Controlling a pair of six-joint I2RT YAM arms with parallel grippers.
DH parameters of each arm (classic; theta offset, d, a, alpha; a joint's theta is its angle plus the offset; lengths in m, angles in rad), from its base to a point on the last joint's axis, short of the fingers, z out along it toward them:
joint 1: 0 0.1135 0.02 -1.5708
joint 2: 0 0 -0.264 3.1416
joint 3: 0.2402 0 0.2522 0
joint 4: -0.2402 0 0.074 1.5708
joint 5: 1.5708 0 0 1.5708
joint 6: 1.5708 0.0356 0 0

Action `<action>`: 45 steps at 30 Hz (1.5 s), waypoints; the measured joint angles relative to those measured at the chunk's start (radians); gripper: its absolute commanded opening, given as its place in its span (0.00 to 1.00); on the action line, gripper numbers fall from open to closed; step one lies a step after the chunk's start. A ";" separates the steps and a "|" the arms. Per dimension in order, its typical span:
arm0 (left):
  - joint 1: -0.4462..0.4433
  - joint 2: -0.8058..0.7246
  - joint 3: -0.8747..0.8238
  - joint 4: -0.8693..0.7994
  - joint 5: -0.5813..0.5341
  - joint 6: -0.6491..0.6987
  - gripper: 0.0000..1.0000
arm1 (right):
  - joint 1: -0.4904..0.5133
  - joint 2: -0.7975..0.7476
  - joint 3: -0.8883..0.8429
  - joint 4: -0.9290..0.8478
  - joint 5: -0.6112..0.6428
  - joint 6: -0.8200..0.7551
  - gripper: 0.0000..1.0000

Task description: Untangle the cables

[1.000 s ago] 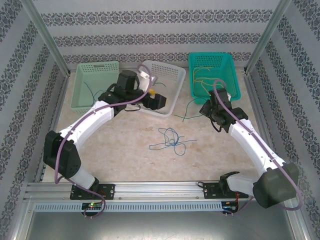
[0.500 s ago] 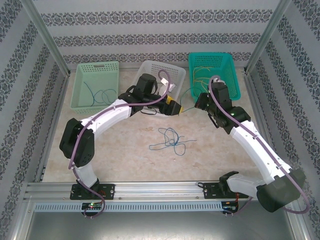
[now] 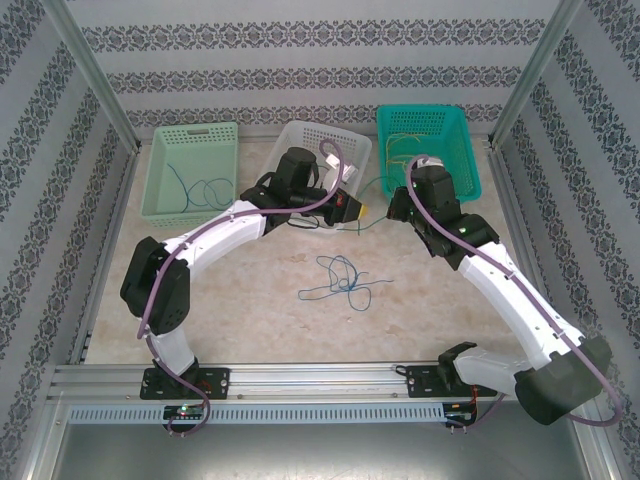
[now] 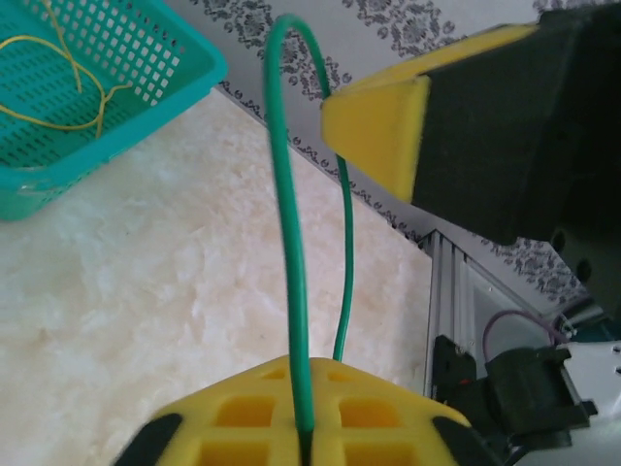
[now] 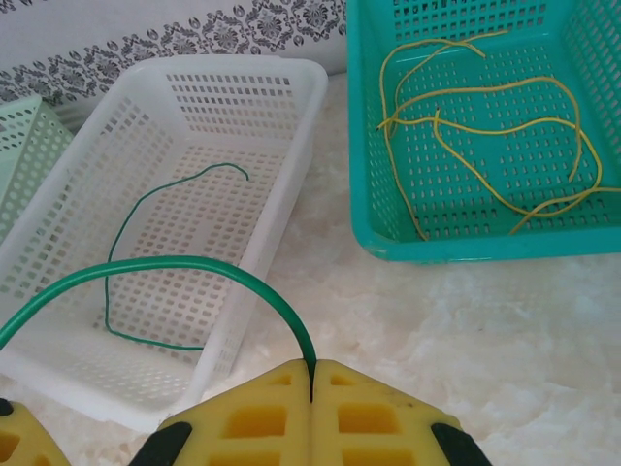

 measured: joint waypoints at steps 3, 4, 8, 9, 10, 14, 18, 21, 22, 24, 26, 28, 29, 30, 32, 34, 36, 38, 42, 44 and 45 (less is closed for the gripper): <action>0.000 0.000 -0.001 0.004 -0.027 0.000 0.00 | -0.002 -0.010 0.000 0.000 0.002 0.000 0.67; 0.000 -0.001 -0.005 0.012 -0.037 0.000 0.00 | -0.008 -0.015 0.000 0.000 0.000 0.000 0.75; 0.000 -0.018 -0.041 0.054 -0.109 -0.008 0.00 | -0.103 -0.084 -0.062 0.049 -0.083 0.064 0.84; 0.000 -0.026 -0.053 0.065 -0.131 -0.012 0.00 | -0.142 -0.114 -0.100 0.078 -0.115 0.096 0.84; 0.000 -0.034 -0.063 0.076 -0.150 -0.016 0.00 | -0.175 -0.140 -0.136 0.105 -0.146 0.128 0.84; -0.001 -0.077 -0.105 0.131 -0.242 -0.029 0.00 | -0.274 -0.206 -0.272 0.210 -0.270 0.277 0.84; -0.008 -0.110 -0.126 0.187 -0.322 -0.042 0.00 | -0.280 -0.185 -0.296 0.282 -0.397 0.372 0.84; -0.024 -0.116 -0.130 0.222 -0.368 -0.046 0.00 | -0.280 -0.166 -0.296 0.351 -0.479 0.426 0.84; -0.031 -0.116 -0.132 0.230 -0.385 -0.046 0.00 | -0.277 -0.159 -0.296 0.373 -0.502 0.444 0.83; -0.043 -0.117 -0.141 0.239 -0.417 -0.045 0.00 | -0.266 -0.142 -0.296 0.408 -0.532 0.473 0.83; -0.052 -0.117 -0.150 0.250 -0.441 -0.045 0.00 | -0.240 -0.116 -0.296 0.437 -0.556 0.495 0.82; -0.060 -0.117 -0.153 0.253 -0.463 -0.045 0.00 | -0.215 -0.086 -0.296 0.455 -0.572 0.513 0.81; -0.062 -0.117 -0.153 0.253 -0.473 -0.045 0.00 | -0.207 -0.076 -0.298 0.468 -0.577 0.521 0.80; -0.065 -0.117 -0.153 0.255 -0.483 -0.045 0.00 | -0.200 -0.069 -0.301 0.480 -0.581 0.528 0.79; -0.069 -0.117 -0.153 0.258 -0.497 -0.045 0.00 | -0.190 -0.060 -0.302 0.489 -0.583 0.531 0.77; -0.071 -0.117 -0.156 0.275 -0.509 -0.051 0.00 | -0.180 -0.054 -0.302 0.498 -0.581 0.531 0.75; -0.072 -0.117 -0.159 0.292 -0.516 -0.067 0.00 | -0.174 -0.045 -0.303 0.515 -0.579 0.531 0.72; -0.072 -0.117 -0.164 0.314 -0.521 -0.085 0.00 | -0.168 -0.031 -0.304 0.539 -0.571 0.536 0.68; -0.072 -0.117 -0.172 0.343 -0.528 -0.123 0.00 | -0.148 0.019 -0.303 0.586 -0.549 0.553 0.65; -0.072 -0.117 -0.173 0.356 -0.526 -0.138 0.00 | -0.135 0.050 -0.300 0.602 -0.543 0.554 0.65; -0.072 -0.117 -0.175 0.366 -0.526 -0.148 0.00 | -0.128 0.066 -0.298 0.607 -0.541 0.554 0.65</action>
